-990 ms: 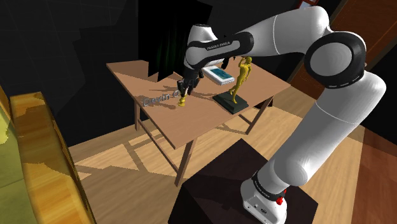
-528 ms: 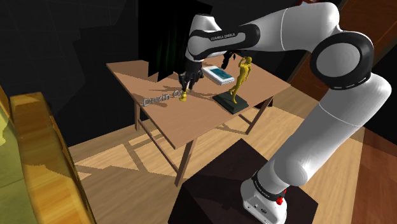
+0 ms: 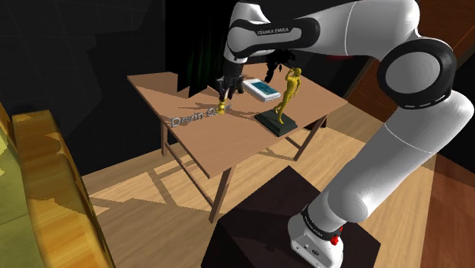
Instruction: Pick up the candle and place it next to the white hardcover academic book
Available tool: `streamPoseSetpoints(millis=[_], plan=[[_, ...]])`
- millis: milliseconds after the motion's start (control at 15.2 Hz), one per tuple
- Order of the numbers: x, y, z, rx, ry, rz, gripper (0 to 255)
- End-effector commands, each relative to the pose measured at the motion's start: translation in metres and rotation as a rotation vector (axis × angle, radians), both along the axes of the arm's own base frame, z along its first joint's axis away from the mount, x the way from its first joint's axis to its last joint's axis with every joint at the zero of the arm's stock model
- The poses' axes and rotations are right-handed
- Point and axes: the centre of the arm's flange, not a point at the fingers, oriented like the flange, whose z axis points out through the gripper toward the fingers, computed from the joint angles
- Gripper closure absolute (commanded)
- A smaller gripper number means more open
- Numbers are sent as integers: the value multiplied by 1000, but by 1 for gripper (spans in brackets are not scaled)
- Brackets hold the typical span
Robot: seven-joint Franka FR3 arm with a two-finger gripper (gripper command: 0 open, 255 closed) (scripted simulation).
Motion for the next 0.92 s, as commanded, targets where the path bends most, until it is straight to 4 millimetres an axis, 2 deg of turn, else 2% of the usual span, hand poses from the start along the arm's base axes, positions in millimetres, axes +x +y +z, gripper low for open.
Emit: streamPoseSetpoints(millis=[0,858], plan=[[1,-1,11,0,0,0,255],[1,-1,79,0,0,0,255]])
